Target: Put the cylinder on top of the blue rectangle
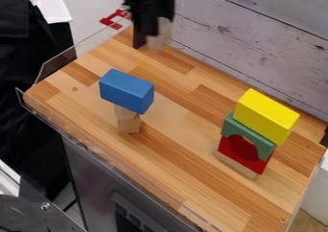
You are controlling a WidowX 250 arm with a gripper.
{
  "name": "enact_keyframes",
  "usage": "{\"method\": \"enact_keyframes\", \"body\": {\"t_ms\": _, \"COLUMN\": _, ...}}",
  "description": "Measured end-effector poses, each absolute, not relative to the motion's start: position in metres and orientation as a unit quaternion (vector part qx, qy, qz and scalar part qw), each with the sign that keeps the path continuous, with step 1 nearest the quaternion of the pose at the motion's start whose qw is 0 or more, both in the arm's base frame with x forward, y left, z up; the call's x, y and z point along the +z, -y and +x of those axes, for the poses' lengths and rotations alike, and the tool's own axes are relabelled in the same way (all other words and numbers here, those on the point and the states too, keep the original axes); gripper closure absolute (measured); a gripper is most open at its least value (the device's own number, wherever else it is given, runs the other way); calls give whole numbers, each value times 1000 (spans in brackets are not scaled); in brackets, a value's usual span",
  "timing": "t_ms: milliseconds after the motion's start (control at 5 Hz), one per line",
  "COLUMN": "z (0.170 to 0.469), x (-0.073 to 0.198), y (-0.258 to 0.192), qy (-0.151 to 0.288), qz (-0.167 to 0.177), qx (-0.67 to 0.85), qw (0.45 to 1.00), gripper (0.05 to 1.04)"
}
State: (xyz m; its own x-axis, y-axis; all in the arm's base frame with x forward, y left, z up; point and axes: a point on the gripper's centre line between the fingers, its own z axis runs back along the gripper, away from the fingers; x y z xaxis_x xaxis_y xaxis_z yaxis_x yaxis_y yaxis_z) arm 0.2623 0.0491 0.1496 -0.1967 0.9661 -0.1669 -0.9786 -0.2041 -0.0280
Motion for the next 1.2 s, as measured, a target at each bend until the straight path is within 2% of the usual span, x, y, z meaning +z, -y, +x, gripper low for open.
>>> {"method": "enact_keyframes", "body": {"t_ms": 200, "z": 245, "x": 159, "y": -54, "qy": -41, "qz": -90, "qx": 778, "qw": 620, "gripper": 596}}
{"method": "enact_keyframes", "body": {"t_ms": 600, "z": 219, "x": 166, "y": -58, "qy": -45, "qz": -95, "qx": 782, "qw": 614, "gripper": 596}}
{"method": "enact_keyframes", "body": {"t_ms": 1200, "z": 210, "x": 138, "y": -57, "qy": -73, "qz": -72, "qx": 785, "qw": 611, "gripper": 596}}
